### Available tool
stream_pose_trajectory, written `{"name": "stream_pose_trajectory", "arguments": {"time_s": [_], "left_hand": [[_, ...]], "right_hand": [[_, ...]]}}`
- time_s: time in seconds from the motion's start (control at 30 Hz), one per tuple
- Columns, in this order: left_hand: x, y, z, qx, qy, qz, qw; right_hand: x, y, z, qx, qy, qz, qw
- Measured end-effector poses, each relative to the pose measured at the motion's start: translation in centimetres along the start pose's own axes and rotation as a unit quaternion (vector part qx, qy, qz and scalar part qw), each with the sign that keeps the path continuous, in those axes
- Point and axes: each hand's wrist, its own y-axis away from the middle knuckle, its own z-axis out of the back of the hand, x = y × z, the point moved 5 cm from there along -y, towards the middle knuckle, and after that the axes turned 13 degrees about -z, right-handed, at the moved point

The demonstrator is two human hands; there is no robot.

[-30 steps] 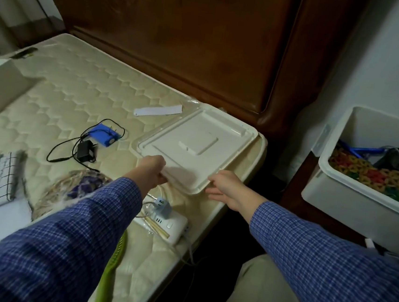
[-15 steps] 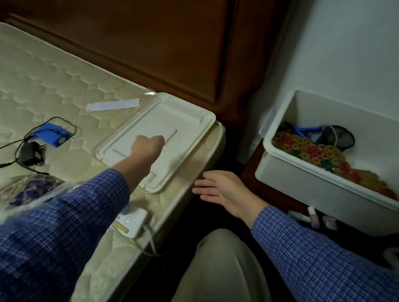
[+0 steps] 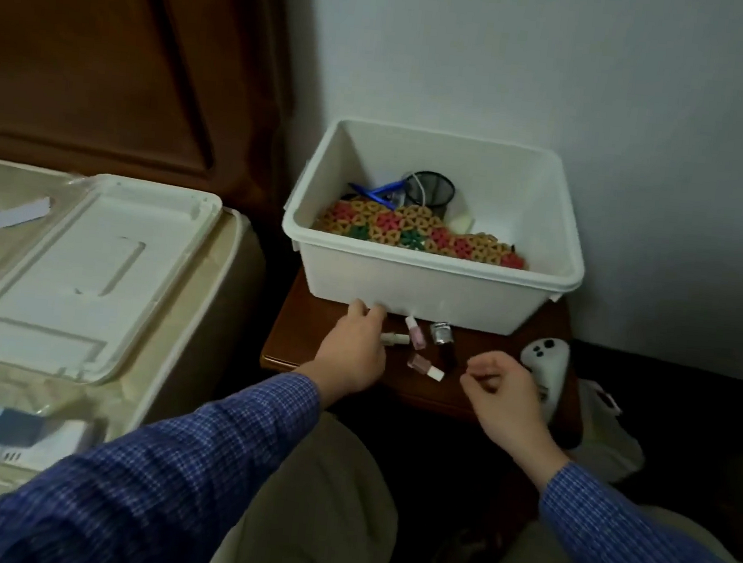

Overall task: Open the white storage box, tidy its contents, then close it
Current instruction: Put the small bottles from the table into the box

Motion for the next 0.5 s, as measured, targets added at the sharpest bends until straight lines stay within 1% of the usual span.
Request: {"name": "stream_pose_trajectory", "arguments": {"time_s": [0.1,0.2,0.3,0.4,0.5], "left_hand": [[0.2,-0.8,-1.2,0.0,-0.025,-0.012,1.0],[0.6,-1.2,-2.1,-0.001,-0.024,-0.025,0.999],[1.0,-1.0,-3.0,-0.02,-0.024,-0.045,0.998],[1.3,-0.8,-2.9,-0.064,-0.02,-0.06,0.996],[1.5,-0.7,-2.7,-0.075,0.003,-0.055,0.996]], "right_hand": [[-0.6,-1.0,-1.1,0.0,0.043,0.034,0.998],[0.2,-1.4,-2.7,0.002,0.094,0.096,0.991],[0.8,-1.5,-3.9,-0.026,0.146,0.143,0.979],[0.8,-1.5,-4.7,-0.038,0.181,0.155,0.97],[0.8,-1.6,-4.9,-0.039,0.185,0.16,0.969]]}}
